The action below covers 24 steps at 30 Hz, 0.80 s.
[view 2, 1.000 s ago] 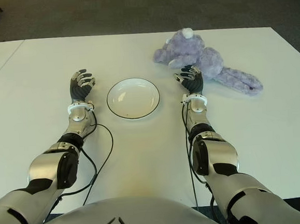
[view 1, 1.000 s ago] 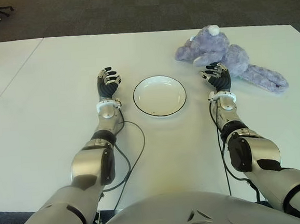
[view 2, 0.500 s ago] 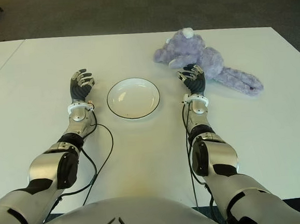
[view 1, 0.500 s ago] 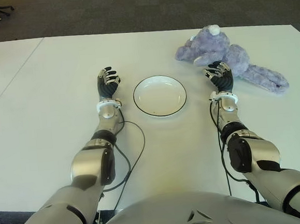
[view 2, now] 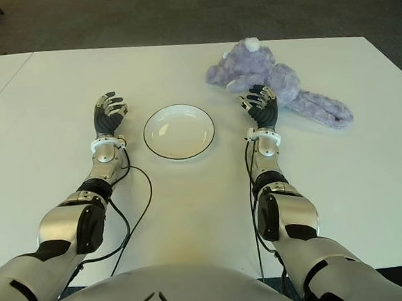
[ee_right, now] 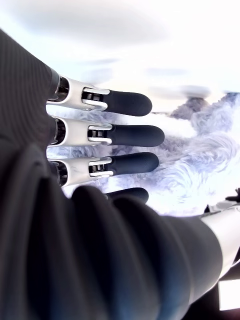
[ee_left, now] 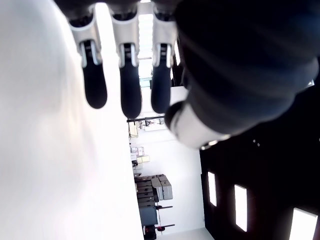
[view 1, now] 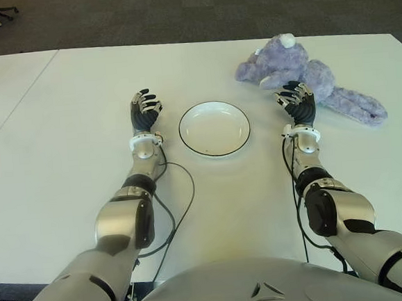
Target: Put the doll into the plate.
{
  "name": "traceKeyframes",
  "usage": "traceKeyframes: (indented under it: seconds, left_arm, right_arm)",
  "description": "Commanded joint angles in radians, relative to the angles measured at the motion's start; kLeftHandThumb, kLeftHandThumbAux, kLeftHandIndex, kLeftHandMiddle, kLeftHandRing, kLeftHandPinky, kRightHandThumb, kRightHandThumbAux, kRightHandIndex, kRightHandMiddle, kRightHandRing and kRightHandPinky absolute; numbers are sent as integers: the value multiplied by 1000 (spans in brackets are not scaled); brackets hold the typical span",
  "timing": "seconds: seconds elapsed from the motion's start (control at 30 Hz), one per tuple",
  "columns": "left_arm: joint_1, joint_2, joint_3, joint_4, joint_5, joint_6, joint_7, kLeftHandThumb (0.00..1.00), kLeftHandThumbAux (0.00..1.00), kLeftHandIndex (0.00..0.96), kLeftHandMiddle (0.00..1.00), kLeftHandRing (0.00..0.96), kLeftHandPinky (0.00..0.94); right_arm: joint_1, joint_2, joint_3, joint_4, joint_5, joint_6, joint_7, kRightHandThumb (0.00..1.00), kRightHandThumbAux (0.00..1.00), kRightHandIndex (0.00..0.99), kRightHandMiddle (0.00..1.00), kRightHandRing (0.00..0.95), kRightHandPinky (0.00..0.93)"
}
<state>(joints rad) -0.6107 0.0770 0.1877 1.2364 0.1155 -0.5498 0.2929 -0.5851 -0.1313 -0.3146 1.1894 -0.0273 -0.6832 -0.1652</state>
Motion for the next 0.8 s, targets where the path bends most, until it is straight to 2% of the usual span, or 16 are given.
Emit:
traceKeyframes:
  seconds: [0.03, 0.3, 0.53, 0.8]
  left_arm:
    - [177, -46, 15, 121, -18, 122, -44, 426, 841, 236, 319, 347, 354]
    - [175, -44, 7, 121, -7, 128, -24, 391, 838, 233, 334, 369, 412]
    - [172, -45, 8, 122, -7, 129, -8, 404, 853, 240, 343, 371, 382]
    - [171, -47, 11, 120, -10, 117, -10, 436, 861, 232, 340, 371, 403]
  right_arm:
    - [339, 99, 16, 119, -2, -34, -8, 142, 866, 247, 293, 305, 310]
    - [347, 105, 40, 114, -15, -60, -30, 124, 841, 254, 302, 321, 353]
    - [344, 115, 67, 111, -38, -86, -74, 81, 832, 263, 319, 343, 376]
    - [337, 125, 67, 109, -26, -107, -79, 100, 841, 266, 325, 350, 377]
